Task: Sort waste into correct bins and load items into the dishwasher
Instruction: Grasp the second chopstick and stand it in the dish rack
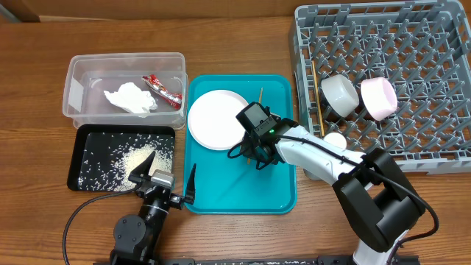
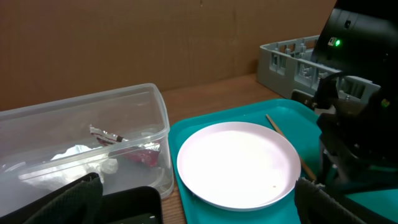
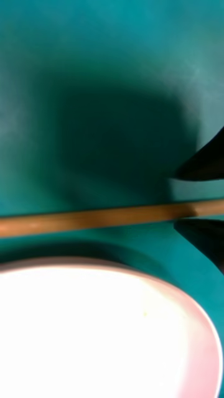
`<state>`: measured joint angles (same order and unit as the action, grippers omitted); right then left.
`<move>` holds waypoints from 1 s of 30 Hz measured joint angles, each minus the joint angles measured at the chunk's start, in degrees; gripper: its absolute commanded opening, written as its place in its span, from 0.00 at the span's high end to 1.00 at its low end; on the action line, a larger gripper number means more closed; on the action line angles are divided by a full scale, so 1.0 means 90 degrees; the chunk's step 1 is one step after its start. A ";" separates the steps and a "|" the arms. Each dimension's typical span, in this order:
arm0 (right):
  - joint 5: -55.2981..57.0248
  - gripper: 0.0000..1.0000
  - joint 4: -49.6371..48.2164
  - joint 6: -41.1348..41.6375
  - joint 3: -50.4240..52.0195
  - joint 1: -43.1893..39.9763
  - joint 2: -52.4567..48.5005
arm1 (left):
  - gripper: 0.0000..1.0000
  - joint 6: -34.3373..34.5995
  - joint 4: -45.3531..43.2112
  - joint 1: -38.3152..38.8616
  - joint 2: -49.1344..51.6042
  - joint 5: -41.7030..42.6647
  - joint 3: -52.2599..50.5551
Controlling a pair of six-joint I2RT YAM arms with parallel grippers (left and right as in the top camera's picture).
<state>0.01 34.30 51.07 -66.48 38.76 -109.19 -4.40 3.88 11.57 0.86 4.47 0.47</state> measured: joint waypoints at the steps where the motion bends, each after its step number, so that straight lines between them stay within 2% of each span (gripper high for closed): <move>1: 0.0017 0.96 0.0102 0.0061 -0.0034 0.0002 -0.0012 | 0.00 0.0000 0.0002 0.0000 0.0000 0.0000 0.0000; 6: 0.0148 0.96 0.1015 0.0102 -0.0316 -0.0022 -0.0044 | 0.00 0.0000 0.0002 0.0000 0.0000 0.0000 0.0000; 11: 0.0884 0.96 0.2271 -0.0214 -0.0755 -0.0192 0.0022 | 0.00 0.0000 0.0005 0.0000 0.0000 0.0000 0.0000; 15: 0.1396 0.96 0.2618 -0.1086 -0.1443 -0.0440 0.0644 | 0.00 0.0000 0.0000 0.0000 0.0000 0.0000 0.0000; 22: 0.1809 0.96 0.2356 -0.3101 -0.2089 -0.1515 0.1940 | 0.00 0.0000 0.0000 0.0000 0.0000 0.0000 0.0000; 27: 0.1588 0.96 0.2259 -0.4342 -0.2089 -0.2506 0.1649 | 0.00 0.0000 0.0002 0.0000 0.0000 0.0000 0.0000; 30: 0.1326 0.96 0.2312 -0.4775 -0.2069 -0.2696 0.1188 | 0.00 0.0000 0.0000 0.0000 0.0000 0.0000 0.0000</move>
<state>11.94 55.11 8.10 -85.10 14.50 -98.50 -4.40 3.88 11.57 0.86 4.47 0.47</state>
